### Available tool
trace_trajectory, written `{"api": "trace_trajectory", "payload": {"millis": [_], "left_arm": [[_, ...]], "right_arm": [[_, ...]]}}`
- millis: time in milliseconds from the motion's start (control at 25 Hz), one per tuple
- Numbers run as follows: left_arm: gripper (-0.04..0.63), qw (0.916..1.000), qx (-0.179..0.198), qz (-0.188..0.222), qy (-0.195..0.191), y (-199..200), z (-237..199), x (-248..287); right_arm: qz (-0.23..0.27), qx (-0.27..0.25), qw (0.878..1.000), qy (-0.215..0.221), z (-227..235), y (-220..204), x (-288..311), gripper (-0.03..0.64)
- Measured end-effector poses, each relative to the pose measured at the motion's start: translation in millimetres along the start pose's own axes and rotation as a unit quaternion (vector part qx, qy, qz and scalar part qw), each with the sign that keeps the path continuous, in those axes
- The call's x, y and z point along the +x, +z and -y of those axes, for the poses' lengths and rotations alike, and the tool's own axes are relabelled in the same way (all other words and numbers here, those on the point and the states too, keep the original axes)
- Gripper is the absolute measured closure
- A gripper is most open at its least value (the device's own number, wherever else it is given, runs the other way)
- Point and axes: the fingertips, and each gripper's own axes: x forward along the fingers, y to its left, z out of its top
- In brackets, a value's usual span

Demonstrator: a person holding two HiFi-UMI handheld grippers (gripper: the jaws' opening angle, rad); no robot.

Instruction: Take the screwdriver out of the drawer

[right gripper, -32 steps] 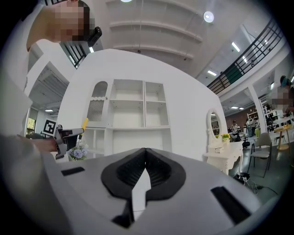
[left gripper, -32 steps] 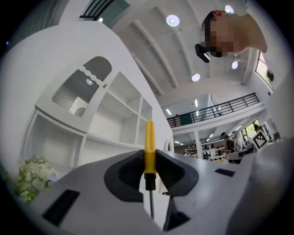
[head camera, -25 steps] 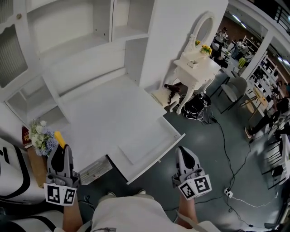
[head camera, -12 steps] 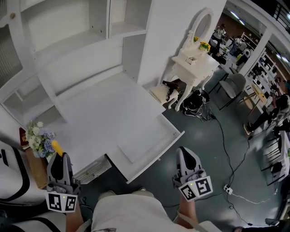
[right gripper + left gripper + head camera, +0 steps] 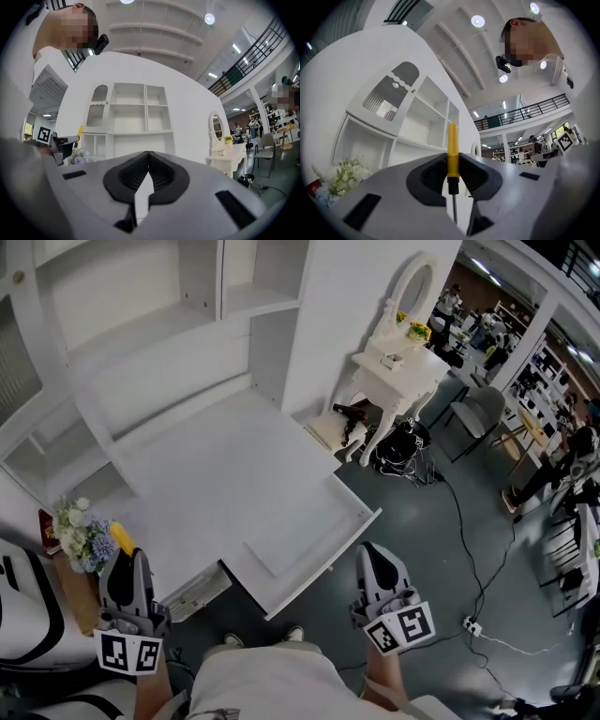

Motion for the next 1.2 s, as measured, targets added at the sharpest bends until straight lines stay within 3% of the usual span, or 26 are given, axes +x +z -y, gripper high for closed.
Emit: {"api": "trace_trajectory", "payload": {"millis": [1200], "left_arm": [[0.512, 0.9998, -0.012, -0.007, -0.016, -15, 3, 21]], "right_arm": [[-0.003, -0.004, 1.0, 0.018, -6, -4, 26, 0.607]]}}
